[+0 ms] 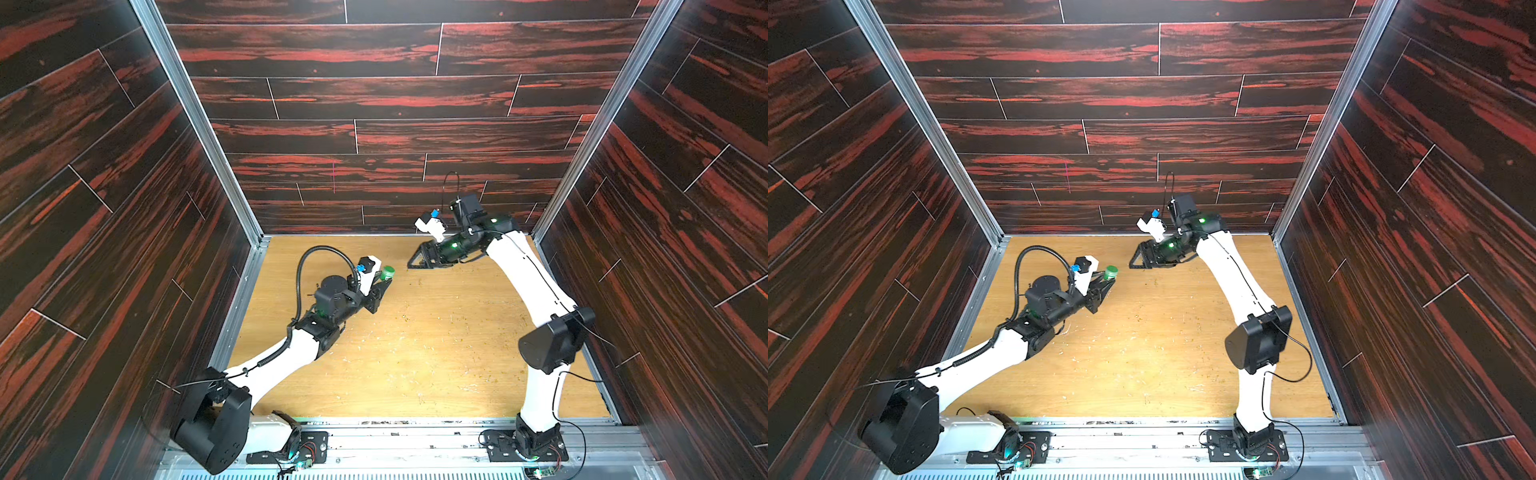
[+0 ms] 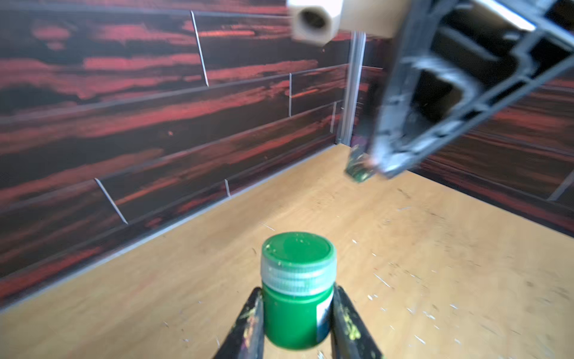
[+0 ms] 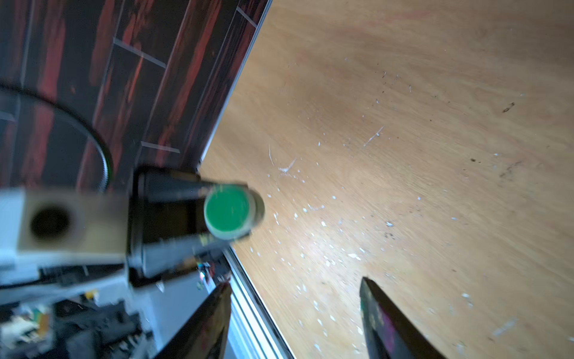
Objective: Close the paint jar lid
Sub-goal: Screw the lid onto the paint jar.
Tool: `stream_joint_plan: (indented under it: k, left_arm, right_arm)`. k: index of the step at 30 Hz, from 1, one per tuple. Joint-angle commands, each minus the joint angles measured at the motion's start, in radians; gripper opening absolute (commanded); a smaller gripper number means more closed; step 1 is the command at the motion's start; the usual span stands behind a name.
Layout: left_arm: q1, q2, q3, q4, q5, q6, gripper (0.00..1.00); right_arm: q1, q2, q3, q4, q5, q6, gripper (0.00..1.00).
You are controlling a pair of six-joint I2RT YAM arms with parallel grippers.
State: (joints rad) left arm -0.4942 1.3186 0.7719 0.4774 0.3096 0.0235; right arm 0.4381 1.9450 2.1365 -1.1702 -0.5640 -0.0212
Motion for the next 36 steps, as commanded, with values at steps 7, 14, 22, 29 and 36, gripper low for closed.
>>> stream_joint_plan:
  k: [7,14,22,29,36]
  left_arm:
    - [0.011,-0.001,0.115,-0.239,0.338,-0.034,0.12]
    - [0.011,0.036,0.155,-0.287,0.391,-0.013,0.12]
    - [0.011,0.045,0.157,-0.284,0.393,-0.007,0.12]
    - [0.011,0.042,0.161,-0.283,0.393,-0.004,0.12]
    - [0.008,0.044,0.156,-0.231,0.320,0.005,0.12]
  right_arm:
    - [0.037,-0.060,-0.119,-0.035,-0.068,-0.389,0.69]
    - [0.075,-0.021,-0.105,-0.077,-0.061,-0.430,0.69]
    - [0.104,0.008,-0.084,-0.085,-0.060,-0.431,0.69]
    - [0.117,0.033,-0.074,-0.087,-0.078,-0.420,0.51]
    - [0.128,0.051,-0.032,-0.052,-0.108,-0.320,0.27]
